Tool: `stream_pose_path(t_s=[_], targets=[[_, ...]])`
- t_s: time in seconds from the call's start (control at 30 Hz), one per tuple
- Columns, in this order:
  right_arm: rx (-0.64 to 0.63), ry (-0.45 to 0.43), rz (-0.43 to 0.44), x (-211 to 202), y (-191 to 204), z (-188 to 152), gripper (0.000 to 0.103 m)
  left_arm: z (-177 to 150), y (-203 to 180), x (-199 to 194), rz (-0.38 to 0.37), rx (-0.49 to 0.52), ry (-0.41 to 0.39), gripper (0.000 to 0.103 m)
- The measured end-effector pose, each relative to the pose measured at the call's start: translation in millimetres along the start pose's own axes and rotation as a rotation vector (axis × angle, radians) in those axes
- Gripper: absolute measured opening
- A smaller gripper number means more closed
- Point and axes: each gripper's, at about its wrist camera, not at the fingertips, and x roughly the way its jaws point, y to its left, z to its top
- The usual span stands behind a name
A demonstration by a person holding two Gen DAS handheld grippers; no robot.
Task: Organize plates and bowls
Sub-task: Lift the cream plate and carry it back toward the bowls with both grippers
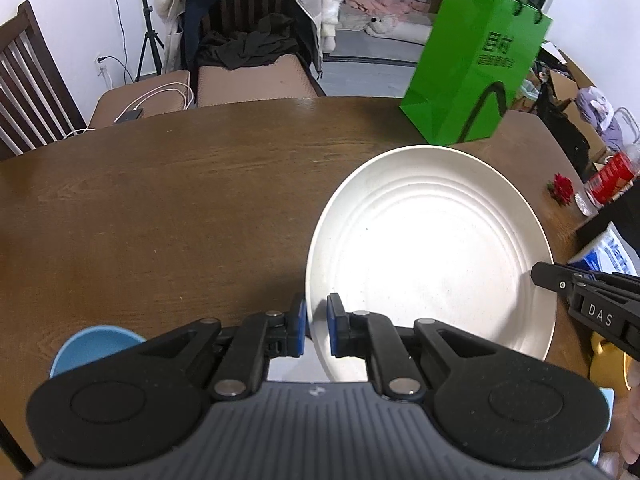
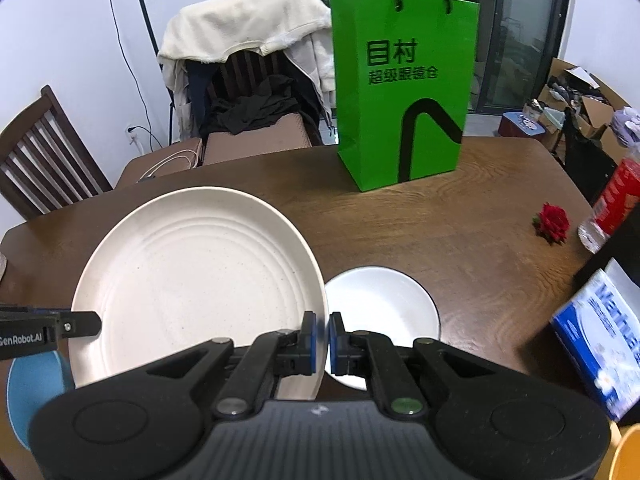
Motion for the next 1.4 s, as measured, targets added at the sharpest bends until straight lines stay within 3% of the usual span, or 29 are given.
stream_pose_path(t_s=[0.67, 1.4], targets=[[0.043, -0.014, -0.038, -66, -9, -66, 0.006, -63, -20, -48, -0.029, 0.053, -0.005, 0.011], [0.072, 0.008, -0.038, -110, 3, -139, 0.006, -134, -11, -83, -0.033, 0.059, 0.014, 0.011]])
